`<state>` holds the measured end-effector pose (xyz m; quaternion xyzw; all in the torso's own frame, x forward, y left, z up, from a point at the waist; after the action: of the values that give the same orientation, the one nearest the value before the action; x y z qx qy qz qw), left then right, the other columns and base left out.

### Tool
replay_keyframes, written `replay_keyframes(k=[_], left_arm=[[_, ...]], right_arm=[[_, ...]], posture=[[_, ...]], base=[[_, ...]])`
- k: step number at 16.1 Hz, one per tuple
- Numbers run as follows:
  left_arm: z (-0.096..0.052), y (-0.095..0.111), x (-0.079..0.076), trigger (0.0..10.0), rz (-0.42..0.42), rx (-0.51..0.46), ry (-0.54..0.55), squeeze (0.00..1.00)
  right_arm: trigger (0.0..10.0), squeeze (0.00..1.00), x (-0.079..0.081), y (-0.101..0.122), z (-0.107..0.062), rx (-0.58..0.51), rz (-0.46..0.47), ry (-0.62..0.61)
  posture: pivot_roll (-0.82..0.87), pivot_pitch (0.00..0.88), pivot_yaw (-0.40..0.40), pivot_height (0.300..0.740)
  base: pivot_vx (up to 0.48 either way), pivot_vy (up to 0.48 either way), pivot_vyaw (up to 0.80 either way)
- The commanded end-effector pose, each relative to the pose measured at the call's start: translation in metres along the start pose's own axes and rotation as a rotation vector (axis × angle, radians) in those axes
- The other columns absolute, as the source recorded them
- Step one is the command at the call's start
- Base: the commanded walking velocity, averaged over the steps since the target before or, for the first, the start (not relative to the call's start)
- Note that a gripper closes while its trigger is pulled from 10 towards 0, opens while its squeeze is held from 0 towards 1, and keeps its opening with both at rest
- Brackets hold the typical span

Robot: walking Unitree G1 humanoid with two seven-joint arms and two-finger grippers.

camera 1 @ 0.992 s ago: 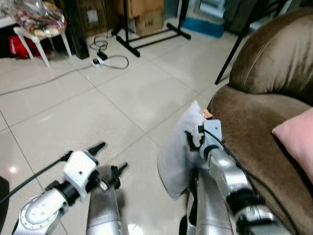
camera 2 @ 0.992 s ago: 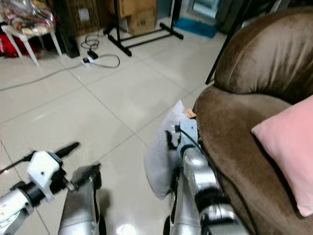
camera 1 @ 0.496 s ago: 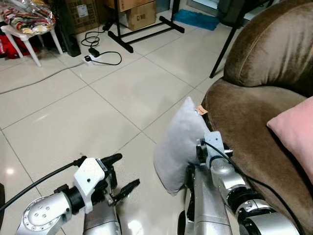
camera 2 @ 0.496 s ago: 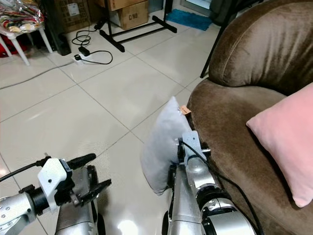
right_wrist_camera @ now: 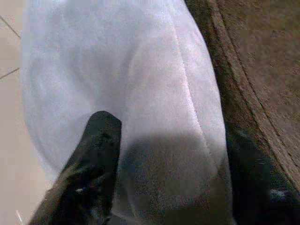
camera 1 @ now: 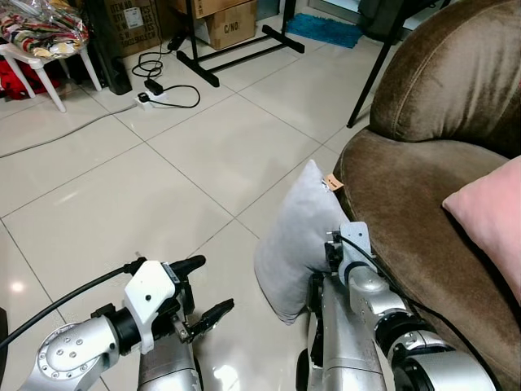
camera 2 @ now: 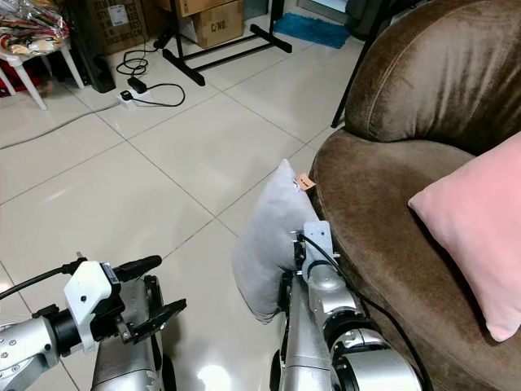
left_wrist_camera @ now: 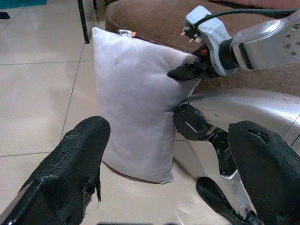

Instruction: Move the pillow to the sofa from floor

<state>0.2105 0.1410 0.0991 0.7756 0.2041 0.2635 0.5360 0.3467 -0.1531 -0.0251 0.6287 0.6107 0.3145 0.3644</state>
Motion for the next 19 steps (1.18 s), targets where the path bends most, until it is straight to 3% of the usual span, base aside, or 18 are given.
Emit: replay_keyframes(k=[1,10,17,19], left_arm=[[0.001,0.002,-0.002,10.0,0.000,-0.004,-0.020,0.00],[0.002,-0.003,-0.002,10.0,-0.019,0.011,-0.025,0.00],[-0.002,-0.012,-0.001,10.0,-0.036,0.034,0.026,0.00],[-0.004,-0.016,0.000,10.0,-0.034,0.043,0.049,0.00]], right_arm=[[0.0,0.00,0.000,-0.006,-0.001,0.022,0.009,0.007],[0.0,0.00,0.019,-0.010,-0.002,0.037,-0.023,0.113],[0.0,0.00,0.038,-0.011,-0.007,0.006,0.028,0.220],[0.0,0.00,0.045,-0.004,-0.011,-0.038,0.099,0.282]], posture=[[0.08,0.105,-0.050,0.468],[0.07,0.071,-0.048,0.468],[0.05,0.035,-0.042,0.468],[0.05,0.014,-0.048,0.468]], base=[[0.000,0.000,0.00],[0.000,0.000,0.00],[0.000,0.000,0.00],[0.000,0.000,0.00]])
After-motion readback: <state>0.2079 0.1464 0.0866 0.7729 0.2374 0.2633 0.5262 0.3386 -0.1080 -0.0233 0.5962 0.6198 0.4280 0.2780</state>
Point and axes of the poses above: a point about 5 cm out from each wrist's last joint towards the gripper, its own z axis pointing out of the wrist towards the gripper, its own y axis along the axis of the wrist's last joint, x = y × z, the point moved 5 cm from there along z, pointing out of the wrist towards the gripper, and after that the axes turned 6 degrees about z, right-handed, at the moved point
